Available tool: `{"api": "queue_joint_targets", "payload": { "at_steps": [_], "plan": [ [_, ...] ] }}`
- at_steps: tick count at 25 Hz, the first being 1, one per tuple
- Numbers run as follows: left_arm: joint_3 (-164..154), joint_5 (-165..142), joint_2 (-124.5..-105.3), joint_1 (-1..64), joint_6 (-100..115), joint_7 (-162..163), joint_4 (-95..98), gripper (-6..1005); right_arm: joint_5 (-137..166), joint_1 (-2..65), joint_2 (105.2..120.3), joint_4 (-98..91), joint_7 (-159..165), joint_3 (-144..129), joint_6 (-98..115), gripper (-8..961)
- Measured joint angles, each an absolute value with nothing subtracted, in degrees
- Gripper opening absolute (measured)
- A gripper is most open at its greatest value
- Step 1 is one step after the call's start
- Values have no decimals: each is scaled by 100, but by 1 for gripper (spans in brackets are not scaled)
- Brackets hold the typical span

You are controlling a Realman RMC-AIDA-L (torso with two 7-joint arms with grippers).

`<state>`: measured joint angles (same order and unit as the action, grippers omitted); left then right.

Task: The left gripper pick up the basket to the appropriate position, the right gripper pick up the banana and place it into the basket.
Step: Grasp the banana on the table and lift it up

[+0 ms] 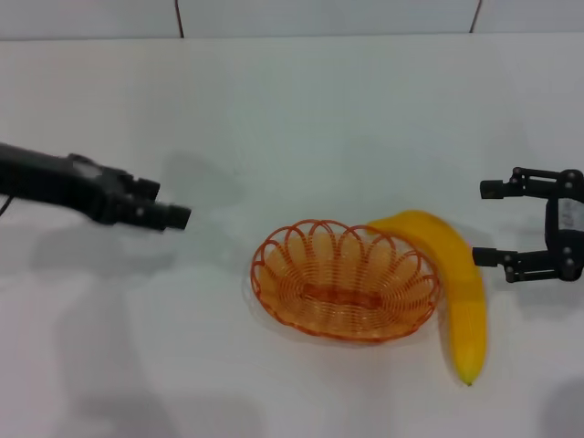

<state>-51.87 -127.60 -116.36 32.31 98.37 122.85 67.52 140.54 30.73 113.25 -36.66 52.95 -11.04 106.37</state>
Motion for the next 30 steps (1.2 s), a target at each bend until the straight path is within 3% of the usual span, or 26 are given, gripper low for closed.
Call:
{"api": "queue_joint_targets", "payload": {
  "at_steps": [3, 14, 22, 24, 28, 30],
  "plan": [
    [-4936, -12317, -11640, 2944, 10275, 11421, 6827, 754, 13985, 3031, 11312, -3669, 5295, -1103, 10652, 851],
    [-4652, -12132, -11667, 1999, 10604, 8348, 6255, 881, 13785, 2967, 11303, -3665, 5299, -1090, 10661, 851],
    [-4116, -12355, -11651, 2091, 9764, 7250, 4689, 872, 13538, 2903, 11304, -3959, 5651, -1103, 10839, 852],
    [-4112, -12356, -11650, 2132, 9578, 7239, 4566, 872, 13536, 2940, 11337, -4370, 6039, -1131, 11085, 852],
    [-4108, -12343, -11653, 2317, 9457, 7221, 4398, 872, 13569, 2997, 11614, -5999, 6937, -1346, 11485, 851],
    [-4107, -12328, -11661, 2420, 9448, 7220, 4361, 872, 13575, 2996, 11657, -6700, 7557, -1681, 11484, 851]
  ]
}}
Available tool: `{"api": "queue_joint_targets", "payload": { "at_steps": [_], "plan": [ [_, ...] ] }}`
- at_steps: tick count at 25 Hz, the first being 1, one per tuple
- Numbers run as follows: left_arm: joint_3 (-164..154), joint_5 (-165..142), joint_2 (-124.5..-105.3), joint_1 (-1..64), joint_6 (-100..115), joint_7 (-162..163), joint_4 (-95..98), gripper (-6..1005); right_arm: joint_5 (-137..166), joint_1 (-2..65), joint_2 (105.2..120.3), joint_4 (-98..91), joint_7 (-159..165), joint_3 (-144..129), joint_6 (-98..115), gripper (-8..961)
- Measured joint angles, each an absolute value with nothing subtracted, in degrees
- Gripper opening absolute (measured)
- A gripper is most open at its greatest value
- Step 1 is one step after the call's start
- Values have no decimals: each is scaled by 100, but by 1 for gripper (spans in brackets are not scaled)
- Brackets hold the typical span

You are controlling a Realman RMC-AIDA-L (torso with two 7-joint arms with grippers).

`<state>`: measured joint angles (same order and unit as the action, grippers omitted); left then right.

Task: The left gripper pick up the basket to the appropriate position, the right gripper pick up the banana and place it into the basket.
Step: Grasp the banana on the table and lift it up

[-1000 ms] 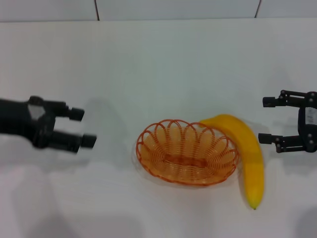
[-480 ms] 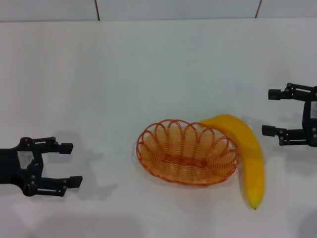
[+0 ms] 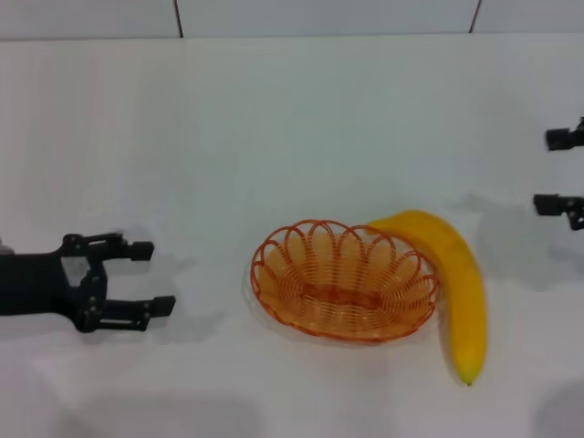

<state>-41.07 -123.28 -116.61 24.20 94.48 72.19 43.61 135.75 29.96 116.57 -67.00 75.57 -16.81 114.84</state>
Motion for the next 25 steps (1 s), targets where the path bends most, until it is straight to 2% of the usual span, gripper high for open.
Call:
{"api": "queue_joint_targets", "payload": {
  "at_steps": [7, 25],
  "plan": [
    [-4104, -12203, -11653, 2570, 9319, 7210, 4227, 872, 13712, 3126, 11608, -7354, 9260, -3249, 10613, 852],
    [-4104, -12210, -11653, 2588, 9225, 7202, 4151, 872, 14261, 3351, 11614, -6152, 9987, -4717, 9402, 852]
  ]
}}
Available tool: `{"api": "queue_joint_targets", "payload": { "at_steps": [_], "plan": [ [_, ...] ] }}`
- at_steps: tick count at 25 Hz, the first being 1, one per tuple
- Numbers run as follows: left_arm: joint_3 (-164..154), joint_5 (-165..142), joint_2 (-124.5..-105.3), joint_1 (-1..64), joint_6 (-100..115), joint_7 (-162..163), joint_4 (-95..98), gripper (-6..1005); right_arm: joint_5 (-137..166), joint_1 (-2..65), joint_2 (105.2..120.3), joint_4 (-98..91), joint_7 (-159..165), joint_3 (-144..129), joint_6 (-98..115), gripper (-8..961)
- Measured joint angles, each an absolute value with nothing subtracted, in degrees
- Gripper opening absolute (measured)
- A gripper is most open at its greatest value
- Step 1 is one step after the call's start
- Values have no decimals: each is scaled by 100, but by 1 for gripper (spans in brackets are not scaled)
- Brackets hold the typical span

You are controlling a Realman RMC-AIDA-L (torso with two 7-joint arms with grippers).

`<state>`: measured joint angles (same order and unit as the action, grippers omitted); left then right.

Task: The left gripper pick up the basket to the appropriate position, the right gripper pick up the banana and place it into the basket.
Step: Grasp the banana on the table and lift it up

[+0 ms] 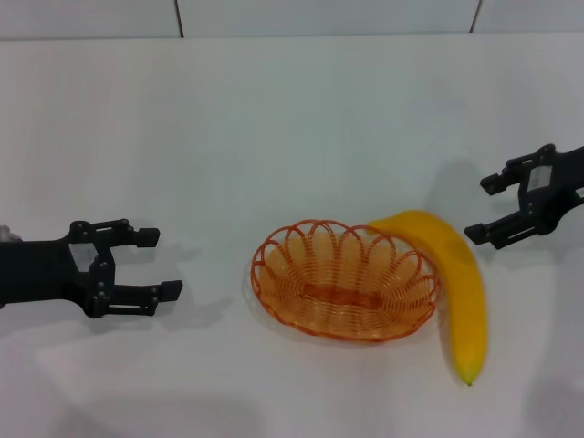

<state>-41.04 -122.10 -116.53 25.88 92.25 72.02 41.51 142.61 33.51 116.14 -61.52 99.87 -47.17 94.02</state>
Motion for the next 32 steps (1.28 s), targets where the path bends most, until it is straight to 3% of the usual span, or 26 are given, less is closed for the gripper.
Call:
{"api": "queue_joint_targets", "payload": {
  "at_steps": [32],
  "plan": [
    [-4080, -12208, -11644, 2620, 9100, 7204, 4015, 872, 14238, 3461, 11610, -5013, 9763, -5107, 8630, 852]
  ]
}}
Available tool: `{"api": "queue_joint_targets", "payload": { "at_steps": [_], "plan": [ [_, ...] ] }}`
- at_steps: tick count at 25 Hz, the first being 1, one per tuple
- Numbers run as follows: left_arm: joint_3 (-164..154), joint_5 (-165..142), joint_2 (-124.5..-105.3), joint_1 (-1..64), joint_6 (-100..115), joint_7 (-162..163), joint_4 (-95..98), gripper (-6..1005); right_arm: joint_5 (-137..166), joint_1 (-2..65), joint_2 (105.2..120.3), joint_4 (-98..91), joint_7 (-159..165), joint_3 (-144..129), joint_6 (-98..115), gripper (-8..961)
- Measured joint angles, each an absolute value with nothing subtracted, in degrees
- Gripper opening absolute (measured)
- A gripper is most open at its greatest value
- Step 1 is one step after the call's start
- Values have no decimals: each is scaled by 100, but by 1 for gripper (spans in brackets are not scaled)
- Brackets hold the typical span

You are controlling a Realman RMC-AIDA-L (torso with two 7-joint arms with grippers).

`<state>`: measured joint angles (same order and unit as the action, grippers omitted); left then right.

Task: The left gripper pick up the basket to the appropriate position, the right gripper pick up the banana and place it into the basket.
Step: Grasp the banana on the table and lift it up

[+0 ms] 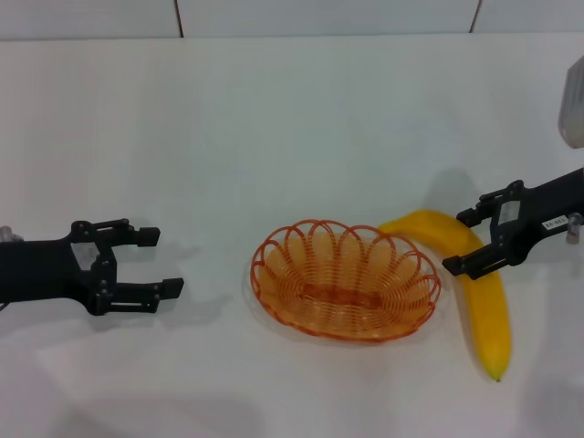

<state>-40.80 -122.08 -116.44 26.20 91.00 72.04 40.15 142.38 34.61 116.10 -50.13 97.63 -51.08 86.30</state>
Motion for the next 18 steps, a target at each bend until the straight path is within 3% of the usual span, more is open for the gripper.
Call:
{"api": "queue_joint_targets", "payload": {
  "at_steps": [18],
  "plan": [
    [-3963, -12232, -11645, 2596, 9096, 7213, 4017, 873, 14669, 3499, 11573, -5093, 10149, -4998, 8037, 851]
  ]
}}
